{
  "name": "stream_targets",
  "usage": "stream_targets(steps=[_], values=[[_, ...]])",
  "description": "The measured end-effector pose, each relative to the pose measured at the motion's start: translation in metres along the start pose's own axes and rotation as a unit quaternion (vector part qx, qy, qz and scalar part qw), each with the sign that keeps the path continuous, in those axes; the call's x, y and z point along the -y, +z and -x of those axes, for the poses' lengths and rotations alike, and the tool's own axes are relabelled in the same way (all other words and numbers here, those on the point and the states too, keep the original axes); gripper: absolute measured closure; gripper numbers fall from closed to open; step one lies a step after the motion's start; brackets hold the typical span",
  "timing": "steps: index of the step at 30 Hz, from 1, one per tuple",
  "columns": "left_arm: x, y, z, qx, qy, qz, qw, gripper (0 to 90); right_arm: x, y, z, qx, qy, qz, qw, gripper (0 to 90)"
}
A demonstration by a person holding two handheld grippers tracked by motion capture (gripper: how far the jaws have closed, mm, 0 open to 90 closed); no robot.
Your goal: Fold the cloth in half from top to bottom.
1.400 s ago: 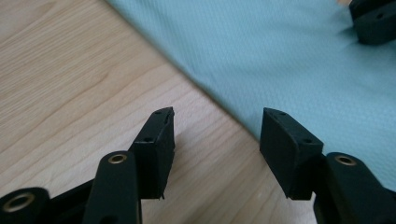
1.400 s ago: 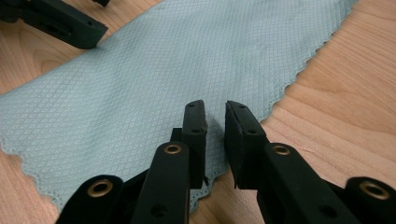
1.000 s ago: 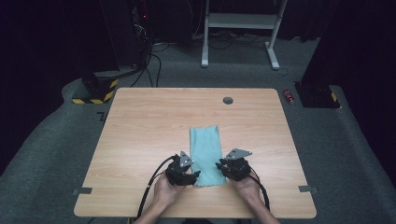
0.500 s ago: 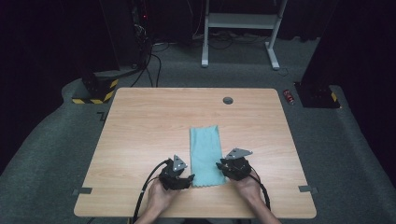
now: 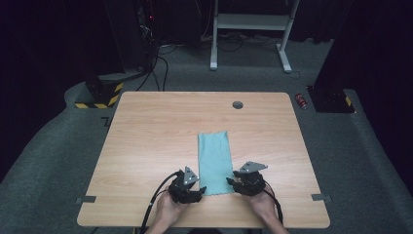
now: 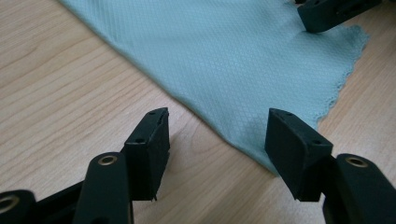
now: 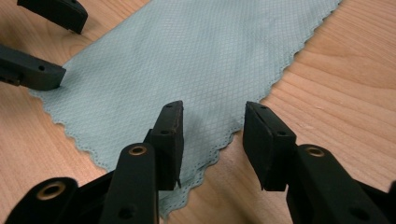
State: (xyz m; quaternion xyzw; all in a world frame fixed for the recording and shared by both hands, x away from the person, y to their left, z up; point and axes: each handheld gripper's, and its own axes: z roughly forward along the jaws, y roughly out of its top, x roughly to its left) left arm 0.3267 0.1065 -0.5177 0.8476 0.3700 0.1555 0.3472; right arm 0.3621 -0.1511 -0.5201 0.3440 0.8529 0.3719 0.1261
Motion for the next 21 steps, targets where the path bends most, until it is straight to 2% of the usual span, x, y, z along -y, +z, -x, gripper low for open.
stream_targets(steps=[5, 21], values=[[0.002, -0.002, -0.002, 0.000, 0.000, -0.003, 1.0000, 40.8, -0.001, 0.001, -0.009, 0.007, -0.022, -0.004, 0.9997, 60.2], [0.015, -0.013, -0.004, -0.004, -0.013, 0.005, 0.9999, 44.3, 0.001, 0.000, -0.027, 0.001, -0.027, -0.003, 0.9996, 62.7]])
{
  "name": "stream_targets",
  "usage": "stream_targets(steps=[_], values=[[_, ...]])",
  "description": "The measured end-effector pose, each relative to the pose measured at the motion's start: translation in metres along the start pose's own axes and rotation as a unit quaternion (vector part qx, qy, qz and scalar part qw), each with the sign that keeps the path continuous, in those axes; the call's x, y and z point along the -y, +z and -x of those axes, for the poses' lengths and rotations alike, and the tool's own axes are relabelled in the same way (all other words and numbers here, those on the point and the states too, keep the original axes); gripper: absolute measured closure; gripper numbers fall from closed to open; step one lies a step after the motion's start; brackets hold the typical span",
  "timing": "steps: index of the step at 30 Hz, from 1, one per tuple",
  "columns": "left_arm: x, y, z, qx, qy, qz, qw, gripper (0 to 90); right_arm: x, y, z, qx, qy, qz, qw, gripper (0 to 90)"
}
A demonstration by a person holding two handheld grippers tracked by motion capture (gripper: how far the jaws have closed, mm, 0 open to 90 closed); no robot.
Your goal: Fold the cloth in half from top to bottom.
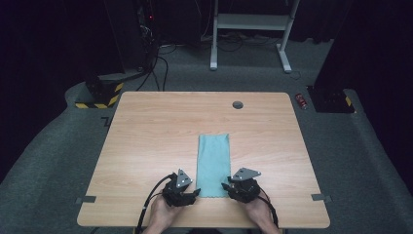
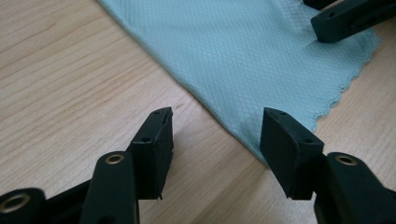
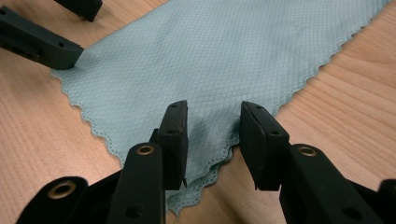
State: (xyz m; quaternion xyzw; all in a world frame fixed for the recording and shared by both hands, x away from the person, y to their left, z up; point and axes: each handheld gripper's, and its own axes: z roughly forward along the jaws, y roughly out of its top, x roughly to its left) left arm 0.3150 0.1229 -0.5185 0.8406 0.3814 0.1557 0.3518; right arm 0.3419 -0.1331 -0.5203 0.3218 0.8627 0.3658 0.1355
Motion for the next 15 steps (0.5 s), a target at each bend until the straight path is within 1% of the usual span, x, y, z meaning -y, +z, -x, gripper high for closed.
stream_targets(steps=[2, 3, 4, 5, 6, 7, 8, 9, 10, 11, 15], values=[[0.001, 0.000, 0.000, 0.001, -0.003, 0.004, 1.0000, 43.3, 0.000, 0.000, 0.000, -0.004, -0.002, 0.002, 1.0000, 62.4], [0.000, 0.001, -0.001, 0.006, -0.009, 0.006, 0.9999, 41.7, 0.000, 0.000, 0.001, -0.006, -0.001, 0.003, 1.0000, 61.8], [-0.002, 0.002, -0.003, 0.016, -0.018, 0.005, 0.9997, 40.5, 0.000, 0.000, 0.002, -0.009, -0.002, 0.003, 0.9999, 61.3], [-0.002, 0.002, -0.003, 0.016, -0.018, 0.005, 0.9997, 40.1, 0.000, 0.000, 0.002, -0.009, -0.002, 0.003, 0.9999, 61.3], [-0.005, 0.003, -0.008, 0.032, -0.029, 0.006, 0.9991, 39.7, 0.000, 0.000, 0.004, -0.016, 0.004, 0.003, 0.9999, 60.7], [-0.007, 0.004, -0.011, 0.038, -0.038, 0.009, 0.9985, 39.0, -0.001, 0.001, 0.006, -0.019, 0.008, 0.003, 0.9998, 60.3], [-0.007, 0.004, -0.011, 0.038, -0.038, 0.009, 0.9985, 38.5, -0.001, 0.001, 0.006, -0.019, 0.008, 0.003, 0.9998, 60.3], [-0.012, 0.006, -0.018, 0.041, -0.046, 0.011, 0.9980, 38.0, -0.002, 0.001, 0.011, -0.023, 0.017, 0.005, 0.9996, 59.8], [-0.012, 0.006, -0.018, 0.041, -0.046, 0.011, 0.9980, 37.4, -0.002, 0.001, 0.011, -0.023, 0.017, 0.005, 0.9996, 59.8], [-0.018, 0.010, -0.026, 0.043, -0.055, 0.010, 0.9975, 37.1, -0.002, 0.001, 0.015, -0.020, 0.022, 0.012, 0.9995, 59.9], [-0.029, 0.017, -0.040, 0.032, -0.063, 0.011, 0.9975, 36.8, -0.007, 0.003, 0.025, -0.021, 0.040, 0.011, 0.9989, 59.7]])
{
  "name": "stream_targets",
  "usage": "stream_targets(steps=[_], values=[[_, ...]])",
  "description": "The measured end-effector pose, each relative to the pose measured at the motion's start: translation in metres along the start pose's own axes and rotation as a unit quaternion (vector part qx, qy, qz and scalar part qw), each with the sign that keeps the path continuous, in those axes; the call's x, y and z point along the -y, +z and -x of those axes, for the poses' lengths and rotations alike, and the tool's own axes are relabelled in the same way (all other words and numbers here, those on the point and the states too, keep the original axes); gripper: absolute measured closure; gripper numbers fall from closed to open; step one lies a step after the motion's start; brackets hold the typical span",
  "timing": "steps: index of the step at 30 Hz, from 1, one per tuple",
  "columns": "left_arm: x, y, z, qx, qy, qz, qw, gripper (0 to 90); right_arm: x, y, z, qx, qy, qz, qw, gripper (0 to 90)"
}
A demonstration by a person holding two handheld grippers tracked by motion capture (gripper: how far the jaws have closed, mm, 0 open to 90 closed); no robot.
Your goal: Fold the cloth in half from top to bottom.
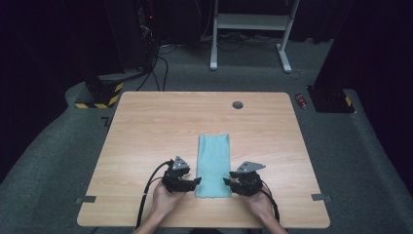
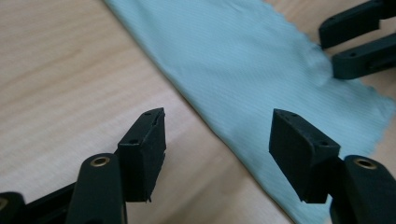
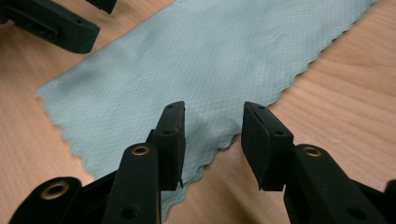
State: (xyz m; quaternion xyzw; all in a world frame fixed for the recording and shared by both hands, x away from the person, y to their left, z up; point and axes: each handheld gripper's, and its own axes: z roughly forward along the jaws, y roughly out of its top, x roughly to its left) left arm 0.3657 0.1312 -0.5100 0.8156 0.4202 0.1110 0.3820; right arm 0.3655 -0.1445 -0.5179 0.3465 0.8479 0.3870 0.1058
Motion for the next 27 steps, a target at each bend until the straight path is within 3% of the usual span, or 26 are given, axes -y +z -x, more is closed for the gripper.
stream_targets(steps=[8, 13, 15, 18, 23, 27], values=[[-0.025, 0.010, -0.017, -0.015, -0.003, 0.001, 0.9999, 37.9, -0.012, 0.004, 0.015, -0.011, 0.035, 0.010, 0.9993, 56.4], [-0.039, 0.014, -0.024, -0.019, -0.007, 0.001, 0.9998, 36.5, -0.019, 0.005, 0.020, -0.013, 0.042, 0.018, 0.9989, 56.4], [-0.041, 0.016, -0.028, -0.019, -0.015, 0.012, 0.9996, 36.5, -0.020, 0.007, 0.023, -0.009, 0.047, 0.018, 0.9987, 57.1], [-0.046, 0.022, -0.031, -0.024, -0.019, 0.003, 0.9995, 37.1, -0.024, 0.009, 0.024, -0.005, 0.051, 0.018, 0.9985, 58.6], [-0.061, 0.028, -0.031, -0.036, -0.002, 0.007, 0.9993, 37.7, -0.030, 0.013, 0.027, -0.001, 0.054, 0.014, 0.9985, 60.6], [-0.066, 0.032, -0.038, -0.030, -0.017, 0.011, 0.9993, 37.6, -0.035, 0.010, 0.030, 0.002, 0.058, 0.015, 0.9982, 63.9]])
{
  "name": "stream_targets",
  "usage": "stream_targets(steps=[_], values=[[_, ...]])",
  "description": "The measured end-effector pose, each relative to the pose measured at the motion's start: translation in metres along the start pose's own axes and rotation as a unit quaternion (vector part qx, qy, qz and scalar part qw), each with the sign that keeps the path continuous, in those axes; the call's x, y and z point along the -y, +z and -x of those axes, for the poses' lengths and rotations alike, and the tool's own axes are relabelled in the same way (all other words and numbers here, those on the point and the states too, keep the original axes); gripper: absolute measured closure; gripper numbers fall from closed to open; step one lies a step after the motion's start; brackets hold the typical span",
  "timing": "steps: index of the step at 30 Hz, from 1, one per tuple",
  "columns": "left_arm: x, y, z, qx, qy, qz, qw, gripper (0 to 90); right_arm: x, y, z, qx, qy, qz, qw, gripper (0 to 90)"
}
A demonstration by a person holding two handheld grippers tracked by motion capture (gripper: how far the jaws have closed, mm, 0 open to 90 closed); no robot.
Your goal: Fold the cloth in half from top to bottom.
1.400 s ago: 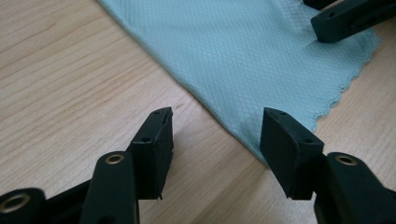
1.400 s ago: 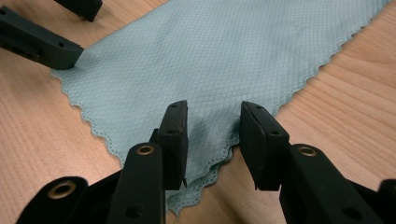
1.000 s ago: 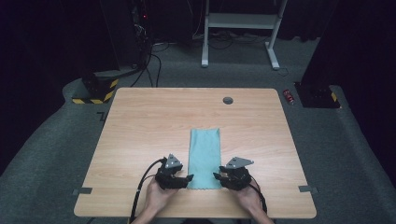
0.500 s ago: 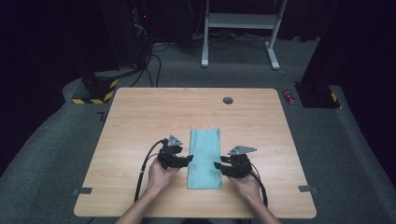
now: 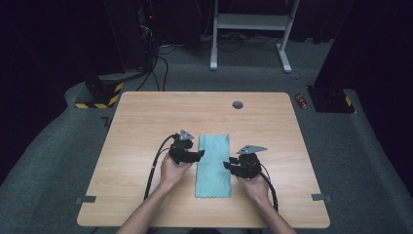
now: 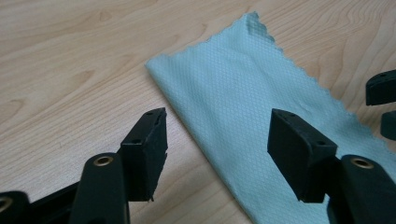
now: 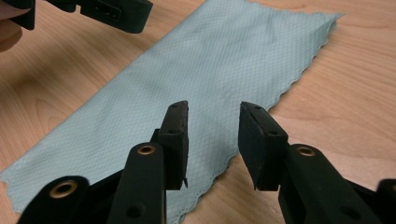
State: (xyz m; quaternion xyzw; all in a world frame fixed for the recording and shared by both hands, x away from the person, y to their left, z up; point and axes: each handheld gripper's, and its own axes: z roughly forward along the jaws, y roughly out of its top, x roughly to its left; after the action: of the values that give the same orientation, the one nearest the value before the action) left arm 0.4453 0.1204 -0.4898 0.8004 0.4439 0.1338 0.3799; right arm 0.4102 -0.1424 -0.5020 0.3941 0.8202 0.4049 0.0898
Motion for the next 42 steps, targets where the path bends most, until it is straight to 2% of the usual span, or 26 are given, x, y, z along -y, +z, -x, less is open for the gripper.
stream_targets(steps=[4, 5, 8, 9, 12, 14, 16, 17, 20, 23, 26, 29, 32, 33, 37, 42], values=[[-0.006, 0.001, -0.004, -0.003, -0.001, 0.002, 1.0000, 38.2, -0.007, -0.001, 0.005, 0.007, 0.001, 0.004, 1.0000, 65.0], [-0.009, -0.001, -0.007, 0.000, -0.011, 0.012, 0.9999, 38.5, -0.009, -0.001, 0.006, 0.009, 0.004, 0.003, 0.9999, 65.6], [-0.013, 0.001, -0.011, -0.005, -0.012, 0.007, 0.9999, 37.7, -0.014, 0.000, 0.009, 0.004, 0.007, 0.001, 1.0000, 66.7], [-0.016, 0.002, -0.014, -0.009, -0.018, 0.009, 0.9998, 37.8, -0.020, 0.003, 0.012, 0.007, 0.003, -0.006, 1.0000, 67.5], [-0.022, 0.004, -0.016, -0.019, -0.020, 0.010, 0.9996, 38.3, -0.029, 0.009, 0.015, 0.008, 0.003, -0.011, 0.9999, 68.4], [-0.024, 0.006, -0.016, -0.021, -0.020, 0.010, 0.9995, 38.3, -0.030, 0.011, 0.015, 0.010, 0.003, -0.010, 0.9999, 68.9], [-0.027, 0.011, -0.018, -0.019, -0.027, 0.015, 0.9993, 38.7, -0.032, 0.020, 0.018, 0.011, 0.004, -0.017, 0.9998, 69.1], [-0.027, 0.013, -0.019, -0.016, -0.034, 0.013, 0.9992, 38.9, -0.033, 0.021, 0.018, 0.012, 0.009, -0.016, 0.9998, 69.1], [-0.029, 0.021, -0.019, -0.020, -0.027, -0.003, 0.9994, 38.7, -0.036, 0.024, 0.022, 0.015, 0.014, -0.014, 0.9997, 69.1], [-0.032, 0.025, -0.021, -0.022, -0.027, -0.007, 0.9994, 38.7, -0.039, 0.025, 0.025, 0.018, 0.019, -0.011, 0.9996, 69.0], [-0.036, 0.027, -0.023, -0.023, -0.039, 0.005, 0.9990, 39.7, -0.044, 0.027, 0.031, 0.023, 0.026, -0.012, 0.9993, 68.3], [-0.039, 0.033, -0.025, -0.026, -0.040, -0.008, 0.9988, 39.8, -0.051, 0.028, 0.036, 0.032, 0.028, -0.005, 0.9991, 68.6], [-0.042, 0.038, -0.026, -0.031, -0.038, -0.016, 0.9987, 39.8, -0.058, 0.031, 0.041, 0.040, 0.025, -0.014, 0.9988, 69.1], [-0.043, 0.039, -0.026, -0.032, -0.041, -0.014, 0.9985, 39.9, -0.059, 0.031, 0.043, 0.043, 0.025, -0.007, 0.9987, 69.2], [-0.041, 0.046, -0.029, -0.039, -0.051, -0.020, 0.9978, 40.5, -0.055, 0.039, 0.050, 0.051, 0.040, -0.020, 0.9977, 68.7], [-0.037, 0.054, -0.033, -0.047, -0.053, -0.029, 0.9971, 41.6, -0.053, 0.045, 0.057, 0.062, 0.058, -0.009, 0.9963, 67.9]])
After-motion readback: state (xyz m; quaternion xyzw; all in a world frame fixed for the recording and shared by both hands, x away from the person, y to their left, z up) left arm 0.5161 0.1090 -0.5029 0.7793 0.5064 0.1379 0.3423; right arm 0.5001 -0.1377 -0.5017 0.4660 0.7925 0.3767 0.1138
